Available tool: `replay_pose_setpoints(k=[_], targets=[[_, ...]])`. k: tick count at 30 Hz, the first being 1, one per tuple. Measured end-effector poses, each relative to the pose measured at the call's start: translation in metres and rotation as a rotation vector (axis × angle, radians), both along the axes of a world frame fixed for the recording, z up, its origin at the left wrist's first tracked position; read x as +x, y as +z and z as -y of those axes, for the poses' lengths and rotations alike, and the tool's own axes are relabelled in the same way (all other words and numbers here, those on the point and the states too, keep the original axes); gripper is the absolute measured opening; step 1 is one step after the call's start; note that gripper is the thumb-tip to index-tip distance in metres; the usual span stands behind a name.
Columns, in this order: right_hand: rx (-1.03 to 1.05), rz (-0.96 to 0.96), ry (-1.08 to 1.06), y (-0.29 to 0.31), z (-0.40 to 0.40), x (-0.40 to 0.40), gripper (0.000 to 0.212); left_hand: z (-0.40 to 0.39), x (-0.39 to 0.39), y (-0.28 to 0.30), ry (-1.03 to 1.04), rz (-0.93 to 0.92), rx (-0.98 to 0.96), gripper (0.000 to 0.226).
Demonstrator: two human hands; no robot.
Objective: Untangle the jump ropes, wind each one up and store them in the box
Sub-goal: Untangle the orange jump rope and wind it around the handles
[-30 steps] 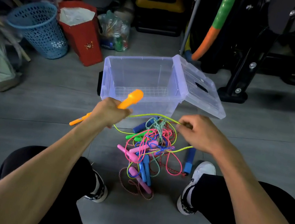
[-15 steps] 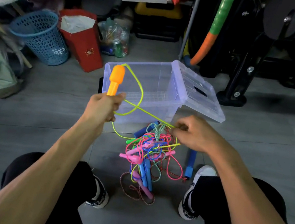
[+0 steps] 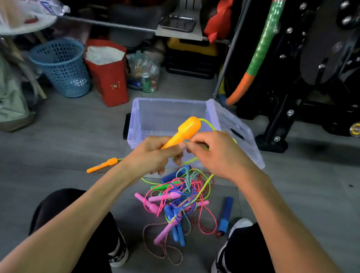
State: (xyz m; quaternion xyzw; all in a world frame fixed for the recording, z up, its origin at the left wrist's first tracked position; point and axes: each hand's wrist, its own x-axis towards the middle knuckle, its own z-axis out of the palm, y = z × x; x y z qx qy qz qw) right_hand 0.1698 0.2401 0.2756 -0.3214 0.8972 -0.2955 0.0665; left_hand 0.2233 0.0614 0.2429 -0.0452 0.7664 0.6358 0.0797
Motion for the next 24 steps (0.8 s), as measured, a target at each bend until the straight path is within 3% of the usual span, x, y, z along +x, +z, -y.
replay_pose_setpoints(k=[5, 7, 8, 10, 11, 12, 16, 18, 21, 24], targets=[[0.084, 0.143, -0.097, -0.017, -0.026, -0.001, 0.021, 0.021, -0.006, -0.002, 0.498, 0.009, 0.285, 0.023], [0.134, 0.210, -0.122, -0.033, -0.039, 0.001, 0.023, 0.030, -0.007, -0.007, 0.596, 0.090, 0.327, 0.024], [0.144, 0.231, -0.122, -0.041, -0.043, 0.004, 0.024, 0.032, -0.007, -0.011, 0.580, 0.148, 0.239, 0.023], [0.099, 0.235, -0.120, -0.053, -0.047, 0.009, 0.026, 0.035, -0.004, -0.023, 0.362, 0.226, -0.244, 0.019], [0.047, 0.221, -0.111, -0.056, -0.047, 0.013, 0.029, 0.033, -0.001, -0.026, 0.240, 0.203, -0.455, 0.015], [-0.004, 0.207, -0.094, -0.057, -0.044, 0.015, 0.032, 0.030, 0.001, -0.026, 0.156, 0.151, -0.542, 0.011], [-0.048, 0.132, -0.010, -0.043, -0.018, 0.022, 0.038, 0.006, 0.010, -0.015, -0.054, 0.034, -0.167, 0.012], [-0.050, 0.090, -0.010, -0.034, -0.007, 0.023, 0.037, -0.001, 0.012, -0.012, -0.112, 0.038, -0.097, 0.015], [-0.149, 0.144, -0.073, -0.026, -0.005, 0.020, 0.026, 0.001, 0.011, -0.007, 0.044, 0.011, 0.063, 0.030], [-0.093, 0.210, -0.070, -0.034, -0.011, 0.016, 0.021, 0.012, 0.011, -0.001, 0.245, -0.066, 0.384, 0.037]])
